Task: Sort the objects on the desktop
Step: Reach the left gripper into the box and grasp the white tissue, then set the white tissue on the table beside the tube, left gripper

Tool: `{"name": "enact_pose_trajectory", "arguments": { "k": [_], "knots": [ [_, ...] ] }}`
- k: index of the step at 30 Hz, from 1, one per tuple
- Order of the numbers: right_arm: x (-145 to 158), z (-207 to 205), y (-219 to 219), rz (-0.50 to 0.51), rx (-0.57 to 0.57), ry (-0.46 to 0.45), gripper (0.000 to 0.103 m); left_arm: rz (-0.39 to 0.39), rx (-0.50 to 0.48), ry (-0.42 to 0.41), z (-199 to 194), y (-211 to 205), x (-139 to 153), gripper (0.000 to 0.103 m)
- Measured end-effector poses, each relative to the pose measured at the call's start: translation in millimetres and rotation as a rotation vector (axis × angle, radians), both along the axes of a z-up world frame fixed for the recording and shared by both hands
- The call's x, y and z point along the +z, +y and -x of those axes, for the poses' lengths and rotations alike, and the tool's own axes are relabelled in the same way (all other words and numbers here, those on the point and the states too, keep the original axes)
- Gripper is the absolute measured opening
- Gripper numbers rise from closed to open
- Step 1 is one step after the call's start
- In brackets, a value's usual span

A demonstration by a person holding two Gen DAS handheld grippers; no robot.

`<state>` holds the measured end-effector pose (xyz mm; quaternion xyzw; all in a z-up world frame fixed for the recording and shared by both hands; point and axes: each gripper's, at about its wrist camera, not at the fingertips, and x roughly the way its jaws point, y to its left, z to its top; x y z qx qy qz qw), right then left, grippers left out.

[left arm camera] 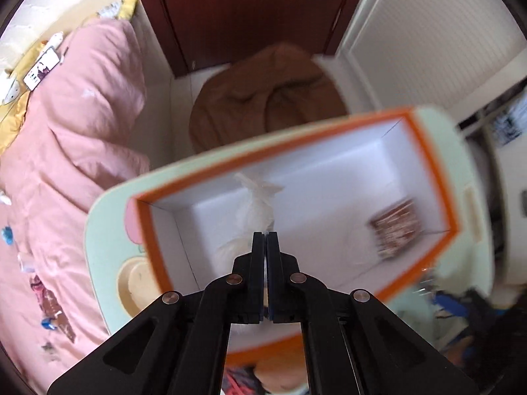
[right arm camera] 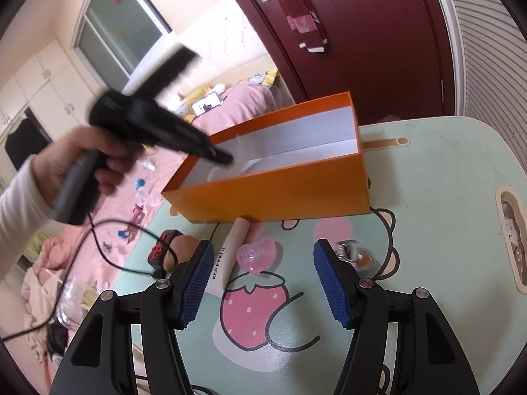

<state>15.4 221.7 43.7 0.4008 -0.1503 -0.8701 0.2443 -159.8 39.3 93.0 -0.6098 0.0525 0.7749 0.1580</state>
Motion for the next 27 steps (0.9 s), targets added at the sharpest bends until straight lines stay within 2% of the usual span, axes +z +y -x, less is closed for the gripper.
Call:
{"name": "enact_pose_trajectory", "arguments": {
  "k": [3, 7, 10, 14, 18, 23, 24, 25, 26, 27],
  "knots": [
    [-1, 0, -1, -0.005, 0.001, -0.004, 0.063, -0.081, -0.002, 0.061, -18, -5, 37, 0.001],
    [-1, -1, -2, -0.011, -0.001, 0.000, 0.063, -0.167, -0.015, 0.107, -45, -11, 66, 0.001],
    [0, -2, -2, -0.017, -0.003, 0.006, 0.063, -0.232, -0.034, 0.111, -74, -13, 78, 0.001],
    [1, -3, -3, -0.026, -0.003, 0.012, 0.063, -0.271, -0.028, 0.071, -101, -20, 60, 0.001],
    [2, -3, -6, -0.041, -0.006, 0.021, 0.063, -0.298, 0.004, 0.001, -128, -24, 14, 0.001],
    [1, -3, -11, -0.069, -0.007, 0.032, 0.063, -0.330, 0.057, -0.019, -146, -30, -30, 0.002],
    [0, -3, -12, -0.068, -0.006, 0.030, 0.063, -0.338, 0.061, -0.016, -149, -30, -37, 0.009],
    [0, -3, -12, -0.065, -0.005, 0.028, 0.063, -0.341, 0.054, -0.020, -151, -29, -41, 0.030],
    [-1, -2, -12, -0.062, -0.004, 0.026, 0.064, -0.344, 0.060, -0.017, -153, -28, -44, 0.043],
    [-1, -2, -12, -0.059, -0.004, 0.024, 0.065, -0.347, 0.066, -0.014, -155, -28, -46, 0.069]
  ]
}}
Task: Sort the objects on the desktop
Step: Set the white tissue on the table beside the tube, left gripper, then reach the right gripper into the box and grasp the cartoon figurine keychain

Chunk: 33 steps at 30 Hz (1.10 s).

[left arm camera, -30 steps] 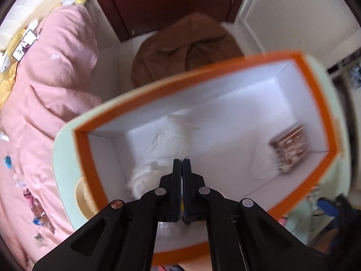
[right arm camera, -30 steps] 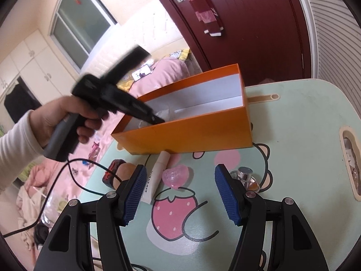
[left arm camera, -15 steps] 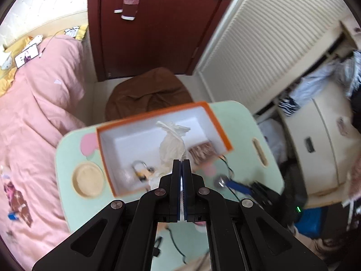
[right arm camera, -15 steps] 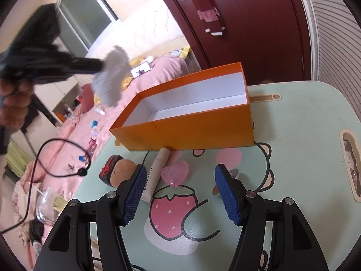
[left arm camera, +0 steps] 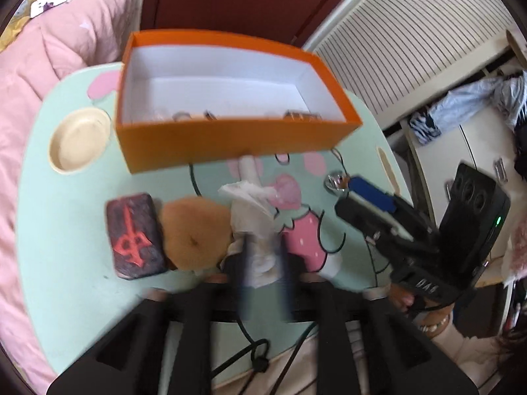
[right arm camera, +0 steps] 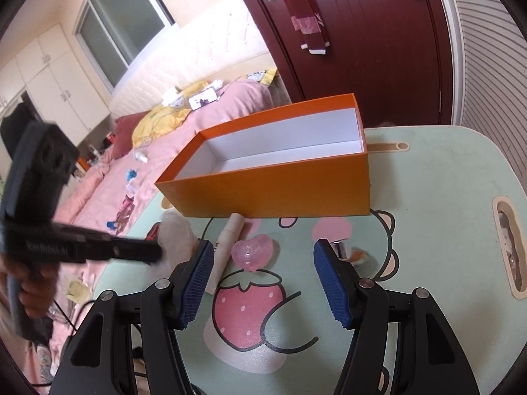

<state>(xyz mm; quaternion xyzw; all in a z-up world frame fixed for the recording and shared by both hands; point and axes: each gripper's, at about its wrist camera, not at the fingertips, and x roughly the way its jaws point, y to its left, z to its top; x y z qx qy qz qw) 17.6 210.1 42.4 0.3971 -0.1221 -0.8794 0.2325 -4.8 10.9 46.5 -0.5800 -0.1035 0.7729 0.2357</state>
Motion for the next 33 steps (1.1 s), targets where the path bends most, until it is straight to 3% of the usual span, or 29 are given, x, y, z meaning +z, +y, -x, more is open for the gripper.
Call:
{"name": "enact_pose_trajectory", "arguments": {
  "k": [1, 6, 9, 13, 15, 21, 25, 28, 33],
  "knots": [
    [0, 0, 1, 0.009, -0.001, -0.003, 0.067, -0.023, 0.035, 0.035, -3, -5, 1, 0.078],
    [-1, 3, 6, 0.064, -0.006, -0.012, 0.068, -0.065, 0.185, 0.157, -14, -33, 5, 0.078],
    [-2, 3, 6, 0.046, -0.014, -0.002, 0.068, 0.028, 0.257, 0.162, -18, -47, 3, 0.078],
    [-4, 9, 5, 0.030, -0.019, -0.036, 0.068, 0.233, 0.268, 0.185, -34, -51, 6, 0.078],
    [-2, 16, 2, 0.038, 0.001, -0.088, 0.068, 0.298, 0.262, 0.217, -46, -50, 7, 0.078],
    [29, 40, -18, 0.028, 0.068, -0.114, 0.068, 0.359, 0.235, 0.190, -50, -47, -16, 0.078],
    [53, 72, -48, -0.077, 0.151, -0.135, 0.068, 0.388, 0.237, 0.192, -47, -42, -30, 0.081],
    [61, 109, -69, -0.112, 0.207, -0.232, 0.068, 0.401, 0.243, 0.210, -46, -40, -35, 0.086],
    [36, 169, -106, -0.147, 0.299, -0.537, 0.067, 0.399, 0.278, 0.255, -47, -39, -37, 0.090]
  ]
}}
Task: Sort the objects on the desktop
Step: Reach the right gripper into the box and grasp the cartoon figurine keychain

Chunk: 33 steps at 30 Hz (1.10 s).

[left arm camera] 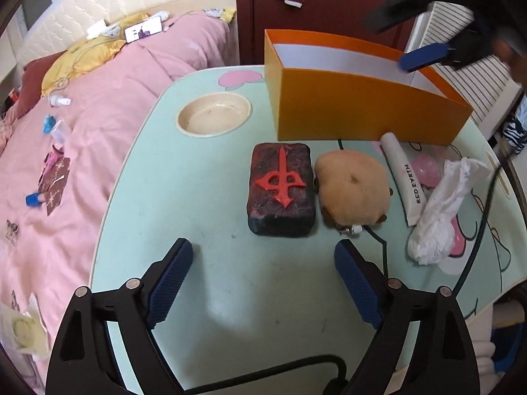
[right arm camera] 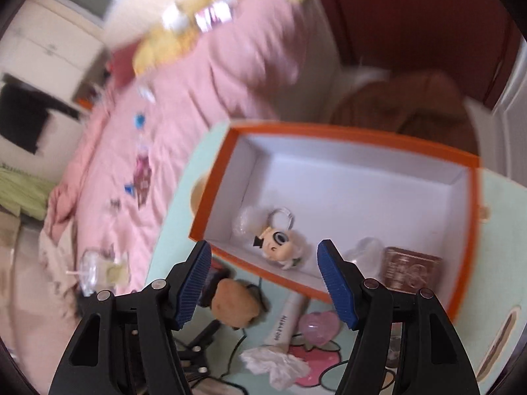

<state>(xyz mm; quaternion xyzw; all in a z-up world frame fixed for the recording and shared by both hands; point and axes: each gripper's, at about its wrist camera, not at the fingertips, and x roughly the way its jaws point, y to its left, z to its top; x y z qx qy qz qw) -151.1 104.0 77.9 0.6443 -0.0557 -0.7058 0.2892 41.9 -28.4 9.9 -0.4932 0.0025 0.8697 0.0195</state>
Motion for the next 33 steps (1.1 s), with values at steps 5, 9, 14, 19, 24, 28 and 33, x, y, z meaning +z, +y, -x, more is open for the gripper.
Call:
{"name": "enact_pose_trajectory", "arguments": {
  "k": [5, 9, 14, 19, 24, 28, 33],
  "knots": [
    [-32, 26, -30, -0.124, 0.075, -0.153, 0.067, -0.003, 0.001, 0.048, -2, 2, -4, 0.102],
    [-55, 32, -41, -0.213, 0.111, -0.240, 0.067, -0.007, -0.004, 0.071, -3, 1, -6, 0.103],
    [-76, 27, -56, -0.334, 0.189, -0.259, 0.064, -0.012, -0.012, 0.083, -1, -2, -6, 0.103],
    [-70, 18, -63, -0.429, 0.258, -0.141, 0.039, -0.013, -0.013, 0.087, -1, -4, -8, 0.103],
    [-64, 21, -47, -0.344, 0.206, -0.139, 0.039, -0.013, -0.013, 0.090, 0, -3, -11, 0.103],
    [-42, 21, -33, -0.262, 0.160, -0.076, 0.039, -0.012, -0.013, 0.088, -1, -3, -11, 0.103],
    [9, 6, -9, -0.144, 0.104, 0.096, 0.039, -0.011, -0.019, 0.071, -1, -4, -9, 0.103]
  ]
}}
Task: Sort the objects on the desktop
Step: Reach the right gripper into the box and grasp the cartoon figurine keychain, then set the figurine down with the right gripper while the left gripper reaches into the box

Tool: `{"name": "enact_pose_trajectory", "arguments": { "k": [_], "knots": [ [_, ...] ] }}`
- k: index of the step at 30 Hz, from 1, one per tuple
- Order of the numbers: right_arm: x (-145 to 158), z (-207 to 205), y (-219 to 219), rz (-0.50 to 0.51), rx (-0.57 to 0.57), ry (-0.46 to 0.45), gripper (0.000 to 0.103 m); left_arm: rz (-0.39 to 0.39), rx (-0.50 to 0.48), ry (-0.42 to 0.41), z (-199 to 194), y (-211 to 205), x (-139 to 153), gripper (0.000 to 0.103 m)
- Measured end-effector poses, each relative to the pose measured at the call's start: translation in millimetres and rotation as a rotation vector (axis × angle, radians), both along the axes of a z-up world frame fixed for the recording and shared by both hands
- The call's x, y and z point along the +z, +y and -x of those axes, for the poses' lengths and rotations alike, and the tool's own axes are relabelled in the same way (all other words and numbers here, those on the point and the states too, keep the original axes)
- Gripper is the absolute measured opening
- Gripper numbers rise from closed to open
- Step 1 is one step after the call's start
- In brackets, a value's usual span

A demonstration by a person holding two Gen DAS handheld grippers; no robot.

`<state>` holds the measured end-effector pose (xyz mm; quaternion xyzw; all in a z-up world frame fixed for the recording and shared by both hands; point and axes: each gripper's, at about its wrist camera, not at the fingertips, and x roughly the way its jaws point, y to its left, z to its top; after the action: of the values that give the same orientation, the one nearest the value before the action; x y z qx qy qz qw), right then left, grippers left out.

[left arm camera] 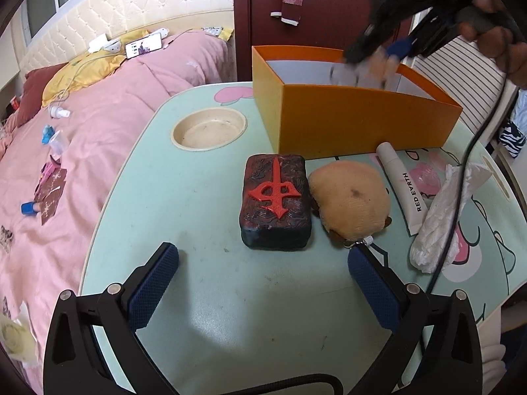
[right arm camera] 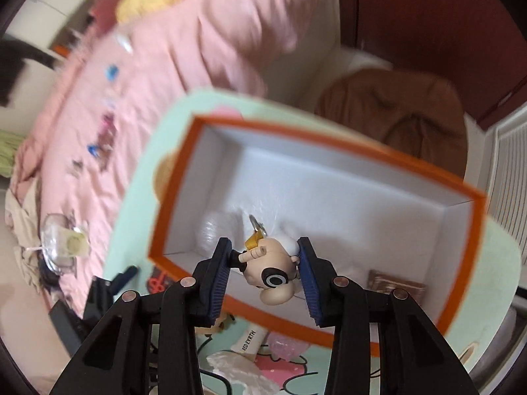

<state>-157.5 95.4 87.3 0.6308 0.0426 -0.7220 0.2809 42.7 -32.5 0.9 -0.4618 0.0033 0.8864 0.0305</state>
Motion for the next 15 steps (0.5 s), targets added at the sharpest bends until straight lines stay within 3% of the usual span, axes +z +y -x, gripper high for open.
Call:
{"name": "enact_pose_trajectory", "arguments": {
  "k": [5, 8, 15],
  "knots": [
    [29, -40, 39, 0.167, -0.041, 0.080, 0.039, -0.101, -0.006, -0.011, -4, -13, 12, 0.103],
    [36, -65, 63, 0.263, -0.079, 0.104, 0.039, -0.091, -0.004, 0.021, -8, -23, 29, 0.103],
    [-7, -130, 99, 0.301, -0.189, 0.119, 0.039, -0.059, -0.051, 0.065, 22, -31, 77, 0.099]
  ]
}}
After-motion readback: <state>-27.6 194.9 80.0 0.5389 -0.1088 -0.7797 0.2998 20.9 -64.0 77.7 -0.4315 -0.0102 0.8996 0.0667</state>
